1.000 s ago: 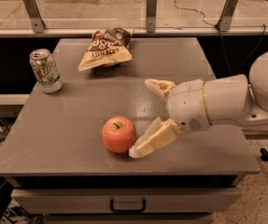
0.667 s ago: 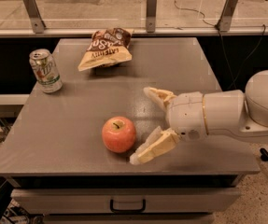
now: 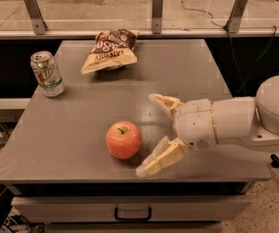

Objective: Move apple near brown chip bag

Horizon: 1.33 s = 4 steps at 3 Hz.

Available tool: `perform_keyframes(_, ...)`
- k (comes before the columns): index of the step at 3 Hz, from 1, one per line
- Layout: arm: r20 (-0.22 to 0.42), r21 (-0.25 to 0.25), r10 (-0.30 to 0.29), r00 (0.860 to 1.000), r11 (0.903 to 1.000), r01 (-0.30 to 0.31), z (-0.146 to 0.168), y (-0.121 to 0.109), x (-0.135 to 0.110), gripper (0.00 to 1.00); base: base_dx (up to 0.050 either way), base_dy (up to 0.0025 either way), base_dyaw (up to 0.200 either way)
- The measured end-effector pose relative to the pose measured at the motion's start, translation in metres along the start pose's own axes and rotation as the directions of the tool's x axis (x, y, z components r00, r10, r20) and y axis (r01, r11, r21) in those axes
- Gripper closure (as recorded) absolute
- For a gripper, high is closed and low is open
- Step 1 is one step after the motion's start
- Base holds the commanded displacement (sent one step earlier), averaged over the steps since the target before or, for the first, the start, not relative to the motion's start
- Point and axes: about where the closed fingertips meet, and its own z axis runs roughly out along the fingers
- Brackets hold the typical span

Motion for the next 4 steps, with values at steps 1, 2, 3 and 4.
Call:
perform_keyframes(1, -0.006, -0.024, -0.007, 1.0, 0.9997, 0.006, 0.008, -0.003, 0.001, 0.0, 0.0, 0.0, 0.0)
perform_keyframes(2, -0.017, -0.052, -0.004, 1.0, 0.9987, 0.004, 0.018, -0.004, 0.003, 0.0, 0.0, 0.0, 0.0)
perform_keyframes(3, -0.027, -0.074, 0.0, 1.0, 0.9972, -0.003, 0.025, 0.0, 0.005, 0.0, 0.0, 0.0, 0.0)
perform_keyframes(4, -0.038, -0.095, -0.003, 0.999, 0.9955, -0.001, 0.031, 0.007, 0.006, 0.0, 0.0, 0.0, 0.0)
